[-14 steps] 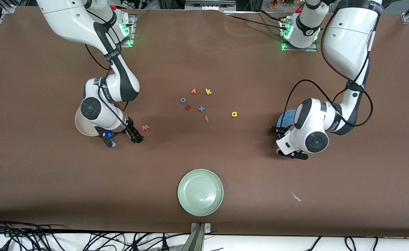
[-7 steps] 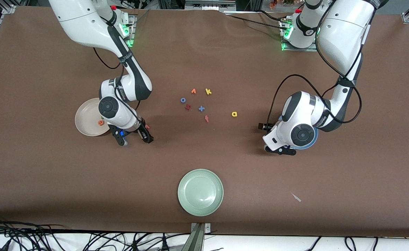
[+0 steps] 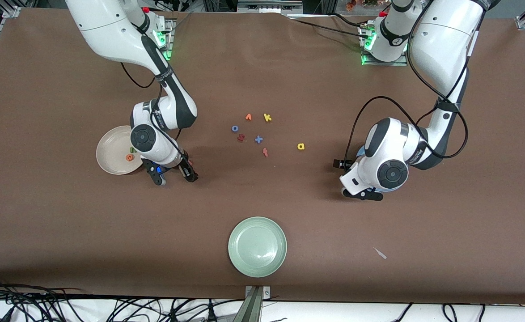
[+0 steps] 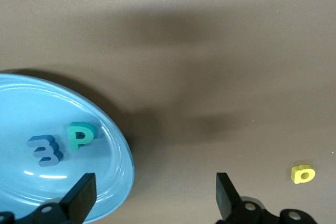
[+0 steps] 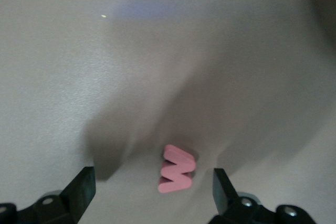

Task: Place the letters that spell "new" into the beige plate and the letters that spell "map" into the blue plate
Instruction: 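Grasp the pink w with the right gripper while the left gripper reaches the yellow letter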

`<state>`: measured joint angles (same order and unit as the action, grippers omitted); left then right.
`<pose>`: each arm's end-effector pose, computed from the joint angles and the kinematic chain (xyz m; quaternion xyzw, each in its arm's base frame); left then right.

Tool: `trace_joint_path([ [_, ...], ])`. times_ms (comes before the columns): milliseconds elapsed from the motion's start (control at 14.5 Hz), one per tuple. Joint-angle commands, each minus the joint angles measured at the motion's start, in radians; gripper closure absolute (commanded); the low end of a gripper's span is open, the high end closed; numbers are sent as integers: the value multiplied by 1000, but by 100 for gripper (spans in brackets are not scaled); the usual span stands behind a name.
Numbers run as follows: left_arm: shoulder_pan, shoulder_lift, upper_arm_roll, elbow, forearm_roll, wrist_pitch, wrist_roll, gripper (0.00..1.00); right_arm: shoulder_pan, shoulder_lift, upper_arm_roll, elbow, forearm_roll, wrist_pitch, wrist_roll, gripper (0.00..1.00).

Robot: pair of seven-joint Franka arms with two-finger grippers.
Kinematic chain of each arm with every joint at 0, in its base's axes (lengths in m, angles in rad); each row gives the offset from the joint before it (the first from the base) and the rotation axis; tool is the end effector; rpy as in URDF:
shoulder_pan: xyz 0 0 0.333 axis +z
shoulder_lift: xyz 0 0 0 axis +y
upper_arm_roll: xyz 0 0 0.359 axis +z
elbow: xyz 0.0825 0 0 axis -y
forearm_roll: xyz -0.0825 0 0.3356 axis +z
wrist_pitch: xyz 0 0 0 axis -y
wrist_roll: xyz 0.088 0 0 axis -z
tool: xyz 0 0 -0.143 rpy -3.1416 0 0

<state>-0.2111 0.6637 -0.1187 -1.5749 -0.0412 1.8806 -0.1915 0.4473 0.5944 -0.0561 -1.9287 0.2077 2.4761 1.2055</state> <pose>0.6012 -0.1995 0.2599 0.9814 -0.0524 -0.1844 0.0091 0.5642 0.2392 0.2123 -0.8831 0.4664 0.0485 0.0167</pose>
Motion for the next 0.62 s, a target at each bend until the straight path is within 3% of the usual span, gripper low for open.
trace_joint_path([
  [0, -4, -13, 2, 4, -11, -20, -6, 0, 4, -44, -5, -62, 21, 18, -35, 10],
  [277, -4, -13, 2, 4, -11, -20, -6, 0, 4, -68, -7, -121, 21, 64, -70, 26],
  [553, -5, -13, 1, 4, -14, -20, -8, 0, 2, -73, -7, -121, 21, 64, -73, 67],
])
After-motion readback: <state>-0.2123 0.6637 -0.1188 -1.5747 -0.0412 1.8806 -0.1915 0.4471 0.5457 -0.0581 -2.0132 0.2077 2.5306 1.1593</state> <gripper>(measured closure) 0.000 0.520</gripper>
